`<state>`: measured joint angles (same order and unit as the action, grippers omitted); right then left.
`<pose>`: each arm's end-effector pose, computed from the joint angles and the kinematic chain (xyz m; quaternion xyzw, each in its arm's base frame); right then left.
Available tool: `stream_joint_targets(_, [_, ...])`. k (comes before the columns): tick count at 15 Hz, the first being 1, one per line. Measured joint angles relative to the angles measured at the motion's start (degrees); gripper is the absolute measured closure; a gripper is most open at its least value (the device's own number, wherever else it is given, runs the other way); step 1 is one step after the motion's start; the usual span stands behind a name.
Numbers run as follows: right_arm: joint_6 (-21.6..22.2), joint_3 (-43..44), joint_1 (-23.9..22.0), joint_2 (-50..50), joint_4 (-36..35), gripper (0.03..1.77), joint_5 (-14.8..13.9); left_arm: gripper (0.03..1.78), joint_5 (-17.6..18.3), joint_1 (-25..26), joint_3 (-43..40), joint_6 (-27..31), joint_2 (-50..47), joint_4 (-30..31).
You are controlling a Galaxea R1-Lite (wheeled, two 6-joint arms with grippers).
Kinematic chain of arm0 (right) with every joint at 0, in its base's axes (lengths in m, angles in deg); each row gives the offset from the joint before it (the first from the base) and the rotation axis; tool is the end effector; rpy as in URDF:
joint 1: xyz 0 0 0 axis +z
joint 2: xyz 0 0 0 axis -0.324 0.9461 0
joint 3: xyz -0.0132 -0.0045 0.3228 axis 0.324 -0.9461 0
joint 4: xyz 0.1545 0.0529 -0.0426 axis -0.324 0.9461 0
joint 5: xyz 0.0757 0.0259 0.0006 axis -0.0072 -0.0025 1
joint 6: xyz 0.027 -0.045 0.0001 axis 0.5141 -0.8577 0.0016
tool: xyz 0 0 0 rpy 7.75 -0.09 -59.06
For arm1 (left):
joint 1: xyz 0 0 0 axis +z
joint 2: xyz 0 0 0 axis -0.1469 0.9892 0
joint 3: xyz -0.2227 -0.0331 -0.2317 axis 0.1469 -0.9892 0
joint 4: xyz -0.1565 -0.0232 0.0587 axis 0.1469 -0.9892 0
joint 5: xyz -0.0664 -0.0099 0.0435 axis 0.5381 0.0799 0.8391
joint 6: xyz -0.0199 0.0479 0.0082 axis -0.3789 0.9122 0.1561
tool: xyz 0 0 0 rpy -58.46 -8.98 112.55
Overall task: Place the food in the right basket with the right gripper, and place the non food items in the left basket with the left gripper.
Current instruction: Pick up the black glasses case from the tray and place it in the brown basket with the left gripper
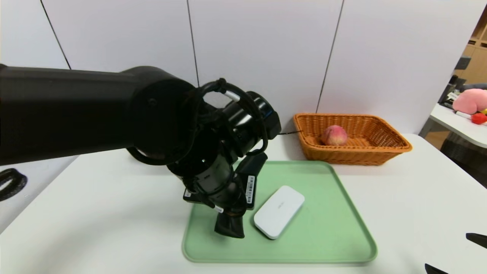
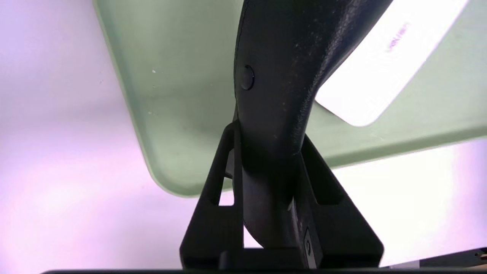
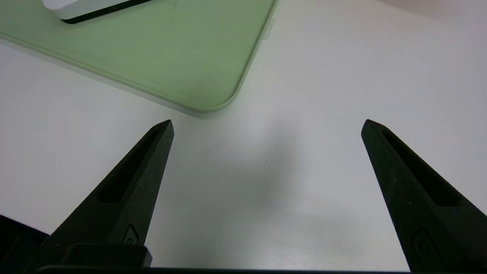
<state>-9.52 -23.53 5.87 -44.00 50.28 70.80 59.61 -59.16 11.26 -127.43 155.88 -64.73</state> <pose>0.0470 0.0145 0.1749 -0.0881 0.2409 0.1527 0.9544 0.2215 -0.2512 0.2312 -0.0015 0.5020 -0.1154 0.8571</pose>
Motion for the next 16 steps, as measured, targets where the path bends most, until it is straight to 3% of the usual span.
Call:
stream_joint_targets(4, [0.05,-0.01,0.00,-0.02,0.13,0.10,0.01,1.44,-4.75,-0.69,0.79,3.41,-3.91,-0.04])
stream_joint_targets(7, [0.05,-0.01,0.00,-0.04,-0.01,0.10,0.00,1.44,-5.52,0.59,2.18,9.76,-6.91,-0.15])
stream_joint_targets(13, [-0.09,0.11,0.00,-0.30,-0.06,0.10,0.01,1.45,-5.38,10.53,7.80,31.01,-10.25,0.29])
stream_joint_targets(16, [-0.23,0.07,0.00,-0.48,-0.01,0.10,0.10,1.46,-3.28,15.68,11.33,42.57,-10.36,0.66])
